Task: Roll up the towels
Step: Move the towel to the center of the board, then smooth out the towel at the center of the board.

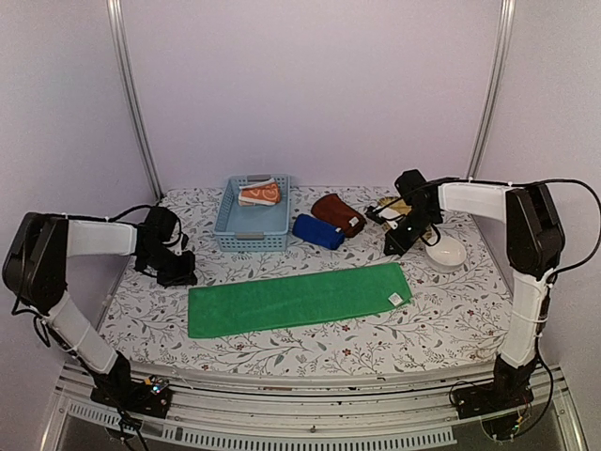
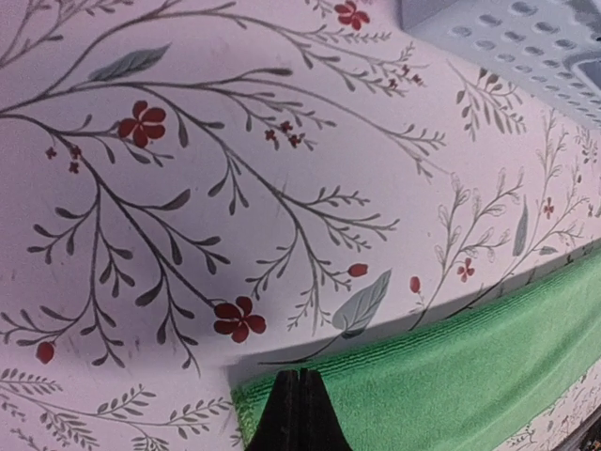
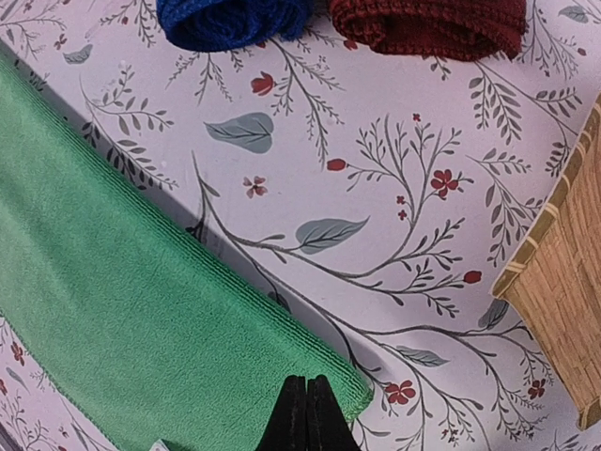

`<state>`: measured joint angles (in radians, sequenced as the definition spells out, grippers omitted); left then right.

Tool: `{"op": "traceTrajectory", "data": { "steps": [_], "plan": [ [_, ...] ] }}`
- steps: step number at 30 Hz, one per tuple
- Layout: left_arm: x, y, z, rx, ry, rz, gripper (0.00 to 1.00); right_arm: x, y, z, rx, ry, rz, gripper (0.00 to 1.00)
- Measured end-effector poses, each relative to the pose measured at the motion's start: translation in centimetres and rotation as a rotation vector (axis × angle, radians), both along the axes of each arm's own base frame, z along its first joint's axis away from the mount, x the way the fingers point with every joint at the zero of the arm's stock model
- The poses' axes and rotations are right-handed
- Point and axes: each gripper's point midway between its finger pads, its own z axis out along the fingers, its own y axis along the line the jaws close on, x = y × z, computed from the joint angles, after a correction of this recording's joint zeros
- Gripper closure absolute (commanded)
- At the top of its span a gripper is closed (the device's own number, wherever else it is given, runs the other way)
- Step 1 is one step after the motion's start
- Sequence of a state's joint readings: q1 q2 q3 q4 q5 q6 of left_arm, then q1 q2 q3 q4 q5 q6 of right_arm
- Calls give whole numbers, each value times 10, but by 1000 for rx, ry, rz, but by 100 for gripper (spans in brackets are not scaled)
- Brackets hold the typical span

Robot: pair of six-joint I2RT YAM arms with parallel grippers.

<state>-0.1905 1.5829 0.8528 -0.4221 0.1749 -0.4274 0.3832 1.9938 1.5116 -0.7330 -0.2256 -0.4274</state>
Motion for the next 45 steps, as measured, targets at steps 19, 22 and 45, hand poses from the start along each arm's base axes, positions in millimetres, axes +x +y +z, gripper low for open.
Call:
{"op": "traceTrajectory", "data": {
  "steps": [19, 22, 45],
  "plan": [
    [-1, 8, -10, 59, 20, 47, 100, -26, -21, -30, -73, 68, -24, 68],
    [0, -10, 25, 12, -78, 6, 87, -48, -19, 0, -11, 38, 23, 70],
    [-104, -48, -24, -161, 129, -32, 100, -138, -38, -56, -12, 231, 127, 92]
  ]
}}
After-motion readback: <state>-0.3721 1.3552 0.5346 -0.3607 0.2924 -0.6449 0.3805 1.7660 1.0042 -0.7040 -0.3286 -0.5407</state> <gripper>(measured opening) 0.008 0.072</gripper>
